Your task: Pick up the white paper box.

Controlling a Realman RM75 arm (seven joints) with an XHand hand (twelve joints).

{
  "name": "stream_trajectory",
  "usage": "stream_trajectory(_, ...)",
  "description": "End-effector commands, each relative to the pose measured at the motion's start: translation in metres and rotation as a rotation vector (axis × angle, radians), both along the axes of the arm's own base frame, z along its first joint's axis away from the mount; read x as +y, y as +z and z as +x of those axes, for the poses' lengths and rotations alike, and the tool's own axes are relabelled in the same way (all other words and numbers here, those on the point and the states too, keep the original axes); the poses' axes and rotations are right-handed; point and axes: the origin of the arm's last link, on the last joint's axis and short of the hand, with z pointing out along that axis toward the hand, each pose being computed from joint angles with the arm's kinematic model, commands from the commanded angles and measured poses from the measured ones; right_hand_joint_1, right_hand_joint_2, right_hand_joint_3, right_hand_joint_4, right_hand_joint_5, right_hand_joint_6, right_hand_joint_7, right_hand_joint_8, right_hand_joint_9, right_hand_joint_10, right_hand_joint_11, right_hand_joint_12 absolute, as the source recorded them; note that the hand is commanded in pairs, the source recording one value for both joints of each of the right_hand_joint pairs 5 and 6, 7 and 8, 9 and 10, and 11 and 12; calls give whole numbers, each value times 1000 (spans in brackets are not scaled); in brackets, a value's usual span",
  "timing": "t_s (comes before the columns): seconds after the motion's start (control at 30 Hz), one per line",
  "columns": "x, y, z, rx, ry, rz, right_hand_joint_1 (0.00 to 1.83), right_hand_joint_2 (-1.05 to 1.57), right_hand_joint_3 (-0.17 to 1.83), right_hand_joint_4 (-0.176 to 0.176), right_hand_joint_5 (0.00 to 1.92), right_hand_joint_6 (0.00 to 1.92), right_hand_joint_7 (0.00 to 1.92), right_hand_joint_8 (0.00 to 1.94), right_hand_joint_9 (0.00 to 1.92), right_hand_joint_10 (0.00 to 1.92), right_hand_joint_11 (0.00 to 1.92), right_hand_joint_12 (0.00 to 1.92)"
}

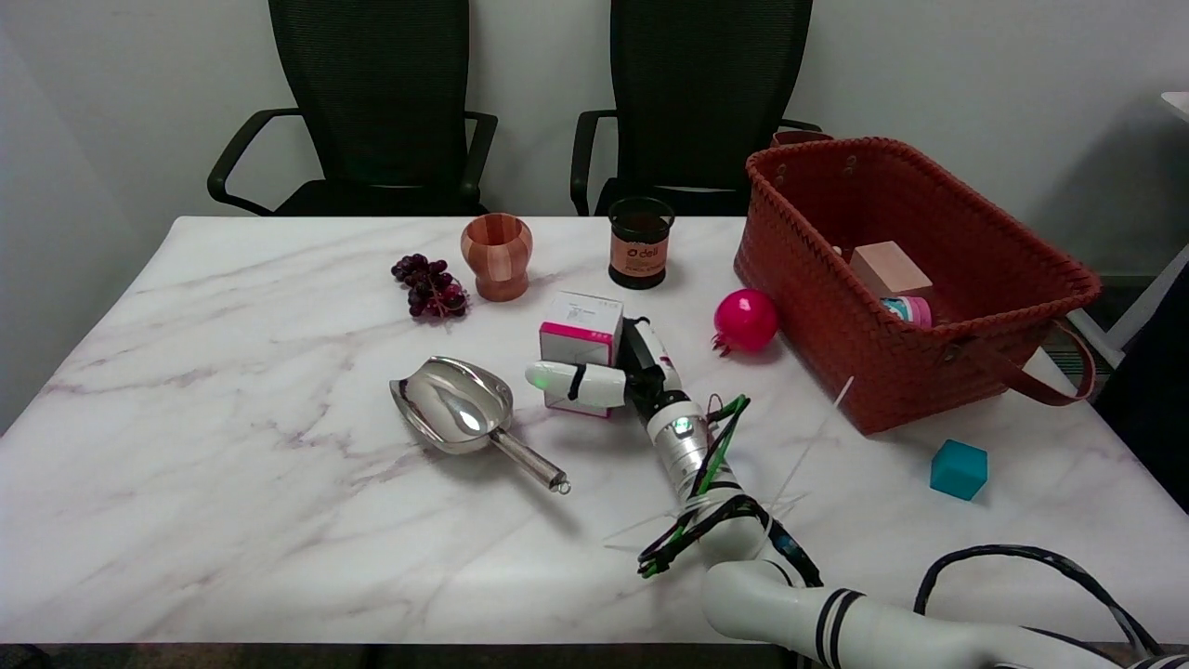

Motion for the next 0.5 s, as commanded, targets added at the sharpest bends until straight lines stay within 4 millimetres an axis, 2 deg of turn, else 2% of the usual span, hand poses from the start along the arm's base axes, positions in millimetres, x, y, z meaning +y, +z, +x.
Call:
stream_trajectory(0.03, 0, 0, 6, -21, 36, -33, 1155, 540, 70, 0, 875, 875, 1041, 1041, 750, 750, 519, 519)
stream_trajectory(0.1, 0, 3, 10, -23, 61, -53, 1157, 622, 48, 0, 944, 944, 1142, 1142, 962, 962, 680, 680)
stream_trajectory(0.2, 0, 4, 15, -31, 93, -70, 1174, 691, 55, 0, 991, 991, 1186, 1186, 1038, 1038, 847, 847)
stream_trajectory(0.3, 0, 5, 21, -40, 115, -77, 1191, 742, 59, 0, 987, 987, 1207, 1207, 1074, 1074, 933, 933)
stream_trajectory(0.5, -2, 5, 43, -58, 193, -74, 1173, 775, 76, 0, 960, 960, 1210, 1210, 1076, 1076, 973, 973)
